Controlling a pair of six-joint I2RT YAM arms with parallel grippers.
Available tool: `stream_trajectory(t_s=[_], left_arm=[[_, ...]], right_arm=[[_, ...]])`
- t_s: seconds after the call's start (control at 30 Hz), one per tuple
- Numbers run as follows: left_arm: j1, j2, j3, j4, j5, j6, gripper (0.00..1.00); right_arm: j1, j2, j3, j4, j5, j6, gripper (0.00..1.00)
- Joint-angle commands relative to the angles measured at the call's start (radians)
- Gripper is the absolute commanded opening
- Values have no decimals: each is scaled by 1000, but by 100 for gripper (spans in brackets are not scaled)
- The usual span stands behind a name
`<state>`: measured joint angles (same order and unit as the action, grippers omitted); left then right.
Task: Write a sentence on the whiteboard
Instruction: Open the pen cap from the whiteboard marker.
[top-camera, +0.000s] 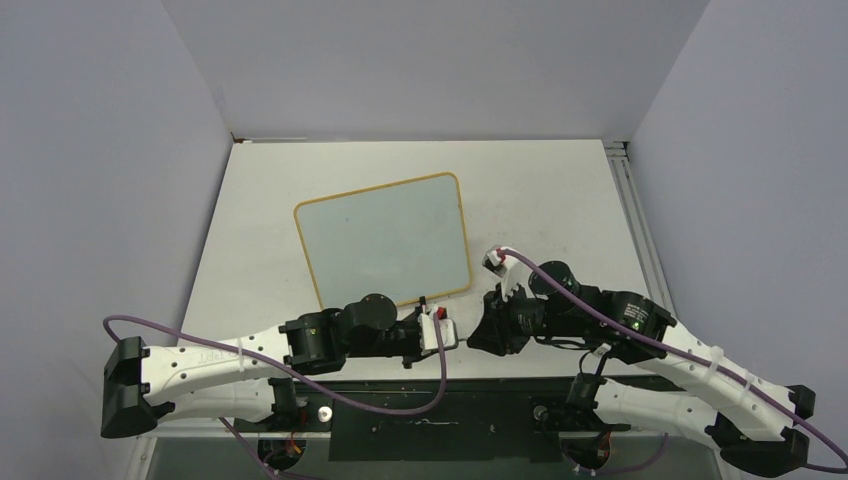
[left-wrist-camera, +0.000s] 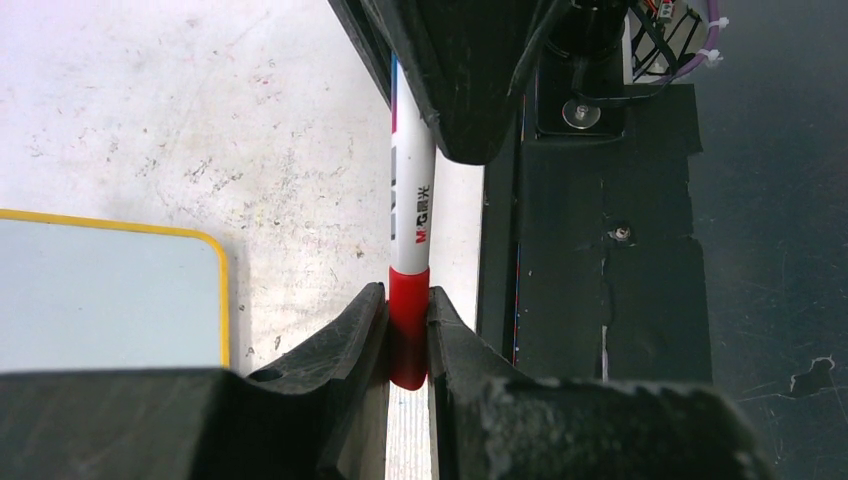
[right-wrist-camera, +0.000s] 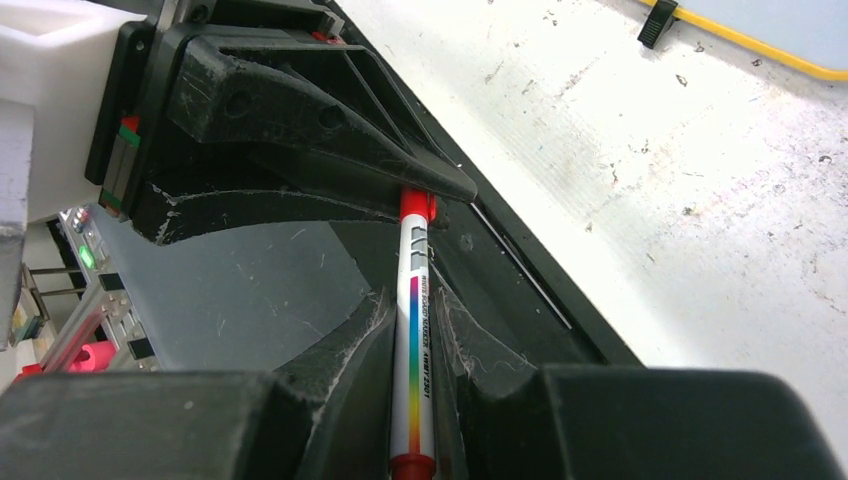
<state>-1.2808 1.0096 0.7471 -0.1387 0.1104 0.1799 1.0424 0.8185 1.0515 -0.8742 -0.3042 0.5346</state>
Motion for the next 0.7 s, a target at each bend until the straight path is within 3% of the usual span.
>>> stream_trajectory(t_s=[0.0,0.67], left_arm=[[29,4,-32,-229,-133,-3,0],[17,6,-49,-219,-175,8,0]], right_arm=[[5,-35,101,-74,-6,-23,5],[5,-58,190,-145,17,-27,5]])
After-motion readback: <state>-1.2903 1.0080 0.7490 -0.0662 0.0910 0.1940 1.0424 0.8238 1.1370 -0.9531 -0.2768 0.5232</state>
